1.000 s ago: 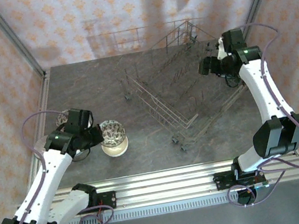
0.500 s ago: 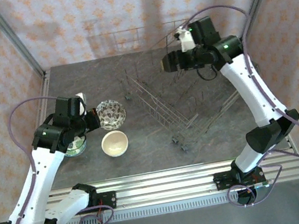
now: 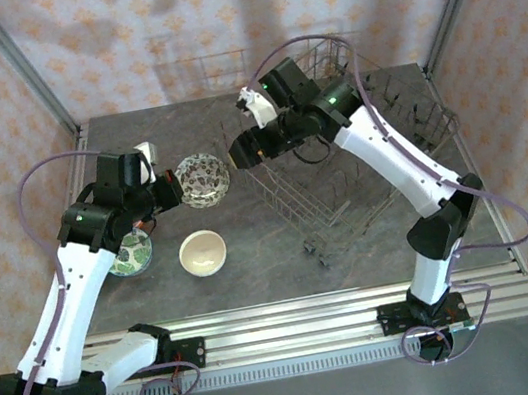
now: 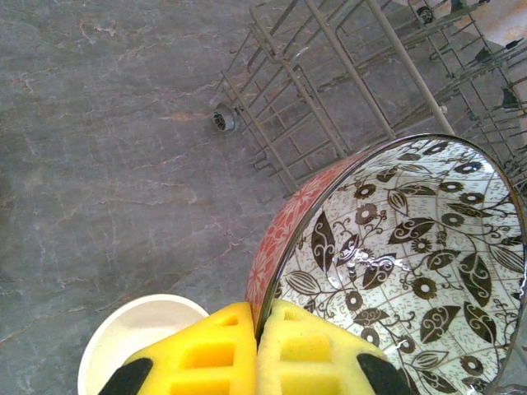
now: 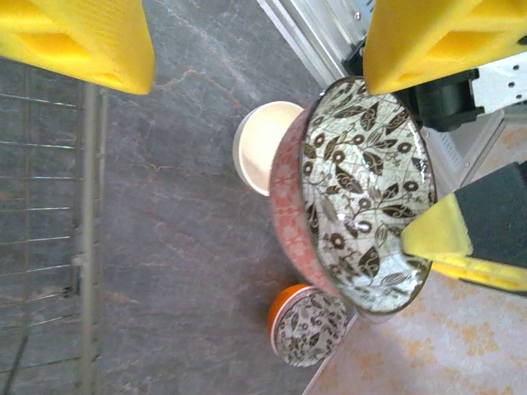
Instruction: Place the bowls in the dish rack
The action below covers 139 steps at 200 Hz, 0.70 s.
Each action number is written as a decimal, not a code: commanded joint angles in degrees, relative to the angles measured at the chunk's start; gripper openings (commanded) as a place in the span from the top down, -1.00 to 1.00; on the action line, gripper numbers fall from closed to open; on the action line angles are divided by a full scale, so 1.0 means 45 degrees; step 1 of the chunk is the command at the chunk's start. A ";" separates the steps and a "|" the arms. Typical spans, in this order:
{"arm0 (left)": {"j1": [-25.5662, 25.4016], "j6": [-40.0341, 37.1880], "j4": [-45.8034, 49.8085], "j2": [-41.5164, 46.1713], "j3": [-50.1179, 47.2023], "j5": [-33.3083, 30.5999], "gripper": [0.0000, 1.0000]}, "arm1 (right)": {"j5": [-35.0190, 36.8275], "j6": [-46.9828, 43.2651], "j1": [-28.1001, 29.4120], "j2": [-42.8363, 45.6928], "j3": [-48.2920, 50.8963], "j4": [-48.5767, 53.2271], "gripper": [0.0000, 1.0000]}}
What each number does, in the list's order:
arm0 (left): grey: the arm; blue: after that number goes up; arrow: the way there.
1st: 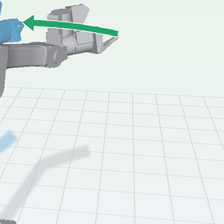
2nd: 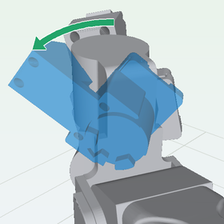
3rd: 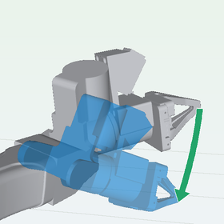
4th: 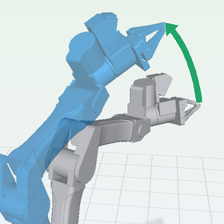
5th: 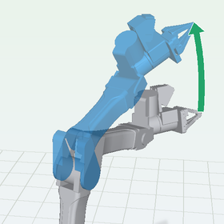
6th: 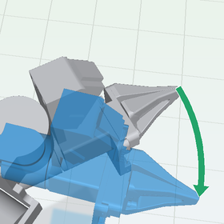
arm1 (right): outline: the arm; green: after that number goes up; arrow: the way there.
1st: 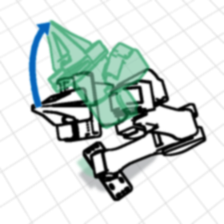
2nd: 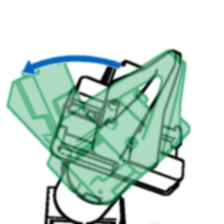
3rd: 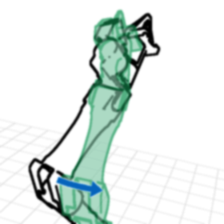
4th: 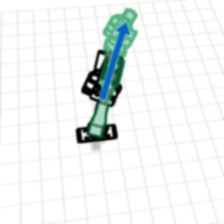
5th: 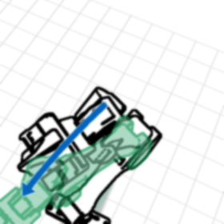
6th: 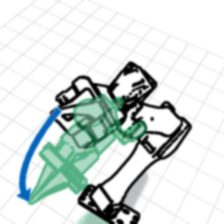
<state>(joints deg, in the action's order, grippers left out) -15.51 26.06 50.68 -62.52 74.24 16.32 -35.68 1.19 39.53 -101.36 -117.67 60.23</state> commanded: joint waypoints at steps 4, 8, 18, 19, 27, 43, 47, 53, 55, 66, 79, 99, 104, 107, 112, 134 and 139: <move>-0.0222 0.0233 -0.0899 -0.0066 0.0709 0.0205 1.00 | -0.0332 -0.0172 0.0228 -0.0223 -0.0385 0.0128 -0.31; -0.0232 0.0235 -0.0936 -0.0071 0.0727 0.0207 1.00 | -0.0332 -0.0160 0.0248 -0.0260 -0.0367 0.0085 -0.31; -0.0291 0.0260 -0.0992 -0.0105 0.0767 0.0188 1.00 | -0.0379 -0.0052 0.0278 -0.0369 -0.0355 0.0036 -0.28; -0.0317 0.0261 -0.0990 -0.0108 0.0768 0.0176 1.00 | -0.0395 -0.0031 0.0278 -0.0377 -0.0355 0.0035 -0.28; -0.0371 0.0277 -0.1055 -0.0147 0.0821 0.0148 1.00 | -0.0509 0.0052 0.0303 -0.0494 -0.0353 -0.0037 -0.25; -0.0532 0.0311 -0.1118 -0.0250 0.0922 0.0059 1.00 | -0.0532 0.0236 0.0317 -0.0715 -0.0393 -0.0119 -0.19; -0.0585 0.0319 -0.1125 -0.0258 0.0943 0.0029 1.00 | -0.0499 0.0272 0.0335 -0.0754 -0.0395 -0.0139 -0.17; -0.0624 0.0357 -0.1168 -0.0281 0.0954 -0.0008 1.00 | -0.0412 0.0298 0.0337 -0.0832 -0.0395 -0.0159 -0.16; -0.0633 0.0374 -0.1189 -0.0285 0.0947 0.0003 1.00 | -0.0382 0.0320 0.0337 -0.0849 -0.0390 -0.0156 -0.15; -0.0722 0.0452 -0.1331 -0.0284 0.0890 -0.0011 1.00 | -0.0235 0.0391 0.0335 -0.0951 -0.0385 -0.0190 -0.09; -0.0805 0.0497 -0.1435 -0.0305 0.0847 -0.0089 1.00 | -0.0271 0.0463 0.0337 -0.1005 -0.0325 -0.0303 -0.03; -0.0998 0.0498 -0.1428 -0.0396 0.0881 -0.0327 1.00 | -0.0221 0.0577 0.0337 -0.1015 -0.0257 -0.0461 0.13; -0.1055 0.0482 -0.1370 -0.0419 0.0897 -0.0436 1.00 | -0.0173 0.0604 0.0337 -0.1001 -0.0230 -0.0499 0.16; -0.1091 0.0478 -0.1368 -0.0417 0.0889 -0.0498 1.00 | -0.0125 0.0610 0.0337 -0.1004 -0.0211 -0.0501 0.17; -0.1137 0.0477 -0.1344 -0.0440 0.0916 -0.0603 1.00 | -0.0066 0.0629 0.0337 -0.0972 -0.0185 -0.0531 0.19; -0.1365 0.0436 -0.1205 -0.0452 0.0940 -0.1129 1.00 | 0.0171 0.0670 0.0337 -0.0879 -0.0091 -0.0595 0.20; -0.1427 0.0421 -0.1184 -0.0443 0.0943 -0.1222 1.00 | 0.0203 0.0681 0.0337 -0.0851 -0.0062 -0.0601 0.20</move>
<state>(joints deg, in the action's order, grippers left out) -20.88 27.14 48.14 -64.79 76.09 14.31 -36.77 3.79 40.73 -106.04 -117.86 59.13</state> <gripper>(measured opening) 0.050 0.399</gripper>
